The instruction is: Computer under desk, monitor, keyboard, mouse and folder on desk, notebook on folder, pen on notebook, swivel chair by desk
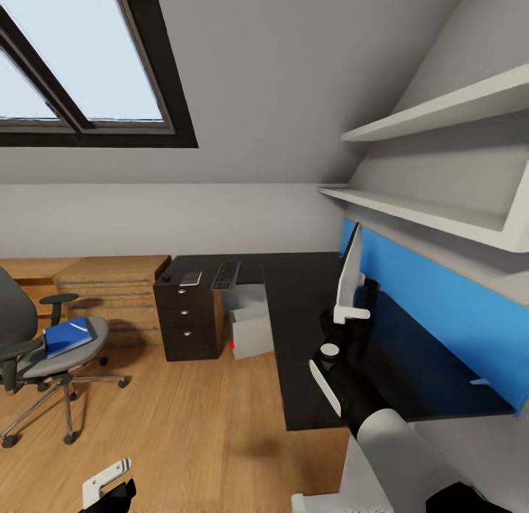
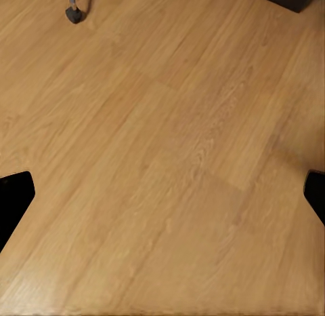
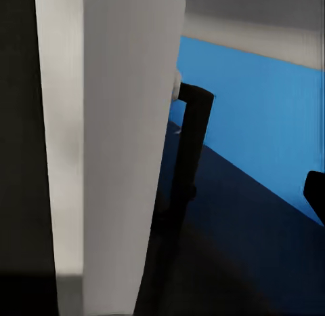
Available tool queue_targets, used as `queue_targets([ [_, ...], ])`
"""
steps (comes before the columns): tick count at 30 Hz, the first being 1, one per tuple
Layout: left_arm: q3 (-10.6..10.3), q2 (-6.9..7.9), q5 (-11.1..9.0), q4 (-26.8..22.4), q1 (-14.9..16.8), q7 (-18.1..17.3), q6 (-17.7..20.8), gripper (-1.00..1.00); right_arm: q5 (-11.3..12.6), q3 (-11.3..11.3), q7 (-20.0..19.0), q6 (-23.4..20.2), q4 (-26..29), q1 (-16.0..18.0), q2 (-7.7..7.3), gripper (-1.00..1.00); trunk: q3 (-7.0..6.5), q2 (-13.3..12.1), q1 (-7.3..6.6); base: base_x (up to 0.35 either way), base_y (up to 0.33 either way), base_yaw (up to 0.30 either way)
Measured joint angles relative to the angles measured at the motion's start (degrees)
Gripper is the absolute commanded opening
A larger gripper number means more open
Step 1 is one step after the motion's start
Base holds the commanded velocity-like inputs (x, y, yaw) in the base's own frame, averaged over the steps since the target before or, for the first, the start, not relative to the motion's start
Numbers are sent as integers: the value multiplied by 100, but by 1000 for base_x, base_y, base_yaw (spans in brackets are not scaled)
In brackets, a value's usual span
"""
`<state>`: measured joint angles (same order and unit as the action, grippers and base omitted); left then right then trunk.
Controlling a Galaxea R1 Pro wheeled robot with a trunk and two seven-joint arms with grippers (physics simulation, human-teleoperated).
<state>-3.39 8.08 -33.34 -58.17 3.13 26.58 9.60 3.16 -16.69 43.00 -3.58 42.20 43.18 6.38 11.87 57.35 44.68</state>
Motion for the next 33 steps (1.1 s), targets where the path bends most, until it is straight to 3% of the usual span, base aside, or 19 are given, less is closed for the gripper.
queue_targets([
  [11,15,7,0,-3,0,-1,-4,100,-5,-15,0,0,0,0,6,100,0,0,0,-189,-259,0],
  [21,19,11,-11,3,0,-2,-350,100,-5,-24,0,0,0,0,9,100,0,0,-2,-9,-285,0],
  [33,35,11,-22,0,0,-16,-362,100,-22,-36,0,1,8,0,8,100,0,0,-2,-11,-31,0],
])
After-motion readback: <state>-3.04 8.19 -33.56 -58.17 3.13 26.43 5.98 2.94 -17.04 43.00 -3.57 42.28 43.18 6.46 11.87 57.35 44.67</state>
